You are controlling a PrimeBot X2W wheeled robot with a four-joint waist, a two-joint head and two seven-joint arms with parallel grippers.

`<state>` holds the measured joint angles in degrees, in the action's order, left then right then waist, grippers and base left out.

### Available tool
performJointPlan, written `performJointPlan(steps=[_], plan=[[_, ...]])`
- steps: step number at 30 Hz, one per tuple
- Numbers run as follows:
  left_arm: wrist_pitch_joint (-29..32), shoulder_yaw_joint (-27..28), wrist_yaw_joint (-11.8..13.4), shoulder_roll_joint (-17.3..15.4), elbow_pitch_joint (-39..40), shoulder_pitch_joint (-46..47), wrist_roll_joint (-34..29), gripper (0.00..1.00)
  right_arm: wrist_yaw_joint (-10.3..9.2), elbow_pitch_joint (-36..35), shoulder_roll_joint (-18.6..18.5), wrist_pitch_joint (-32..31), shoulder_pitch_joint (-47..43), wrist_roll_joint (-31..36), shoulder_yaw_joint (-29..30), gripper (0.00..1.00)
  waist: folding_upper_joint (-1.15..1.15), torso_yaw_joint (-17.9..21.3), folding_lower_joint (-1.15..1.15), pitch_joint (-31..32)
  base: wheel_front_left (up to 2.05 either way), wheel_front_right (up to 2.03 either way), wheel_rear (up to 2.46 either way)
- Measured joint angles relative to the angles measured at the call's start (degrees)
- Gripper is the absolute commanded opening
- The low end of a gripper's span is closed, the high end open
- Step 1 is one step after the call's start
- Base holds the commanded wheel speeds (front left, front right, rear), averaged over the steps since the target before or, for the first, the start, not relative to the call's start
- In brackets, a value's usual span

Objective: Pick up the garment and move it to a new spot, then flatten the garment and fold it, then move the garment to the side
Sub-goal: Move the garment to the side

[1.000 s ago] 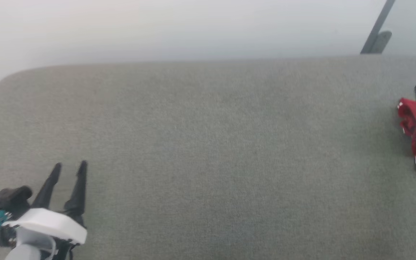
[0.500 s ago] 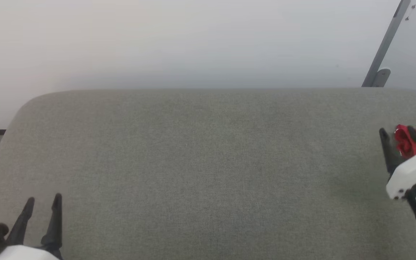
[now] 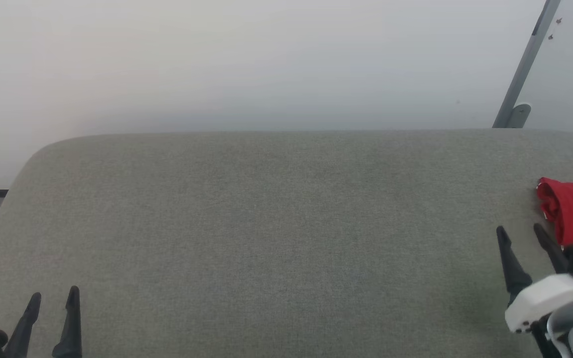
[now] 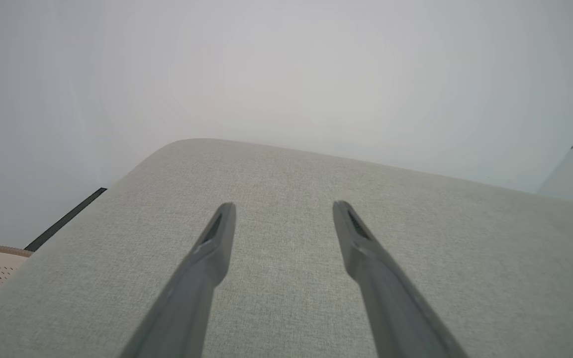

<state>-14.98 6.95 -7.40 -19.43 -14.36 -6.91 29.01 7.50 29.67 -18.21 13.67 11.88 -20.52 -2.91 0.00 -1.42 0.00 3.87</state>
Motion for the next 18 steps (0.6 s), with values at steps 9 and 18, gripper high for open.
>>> performJointPlan(steps=[9,18], plan=[[0.00,0.34,0.00,-0.05,1.26,-1.23,-0.89,1.00,-0.01,-6.61,3.85,0.52,-6.89,3.90,4.92,1.00,0.00,0.84,0.00,0.15,0.00,0.00,0.00],[0.00,-0.57,0.00,-0.46,1.83,-1.36,-1.23,1.00,0.00,-9.58,6.58,0.52,-10.40,5.49,7.47,1.00,0.00,1.69,0.00,0.09,0.00,0.00,0.00]])
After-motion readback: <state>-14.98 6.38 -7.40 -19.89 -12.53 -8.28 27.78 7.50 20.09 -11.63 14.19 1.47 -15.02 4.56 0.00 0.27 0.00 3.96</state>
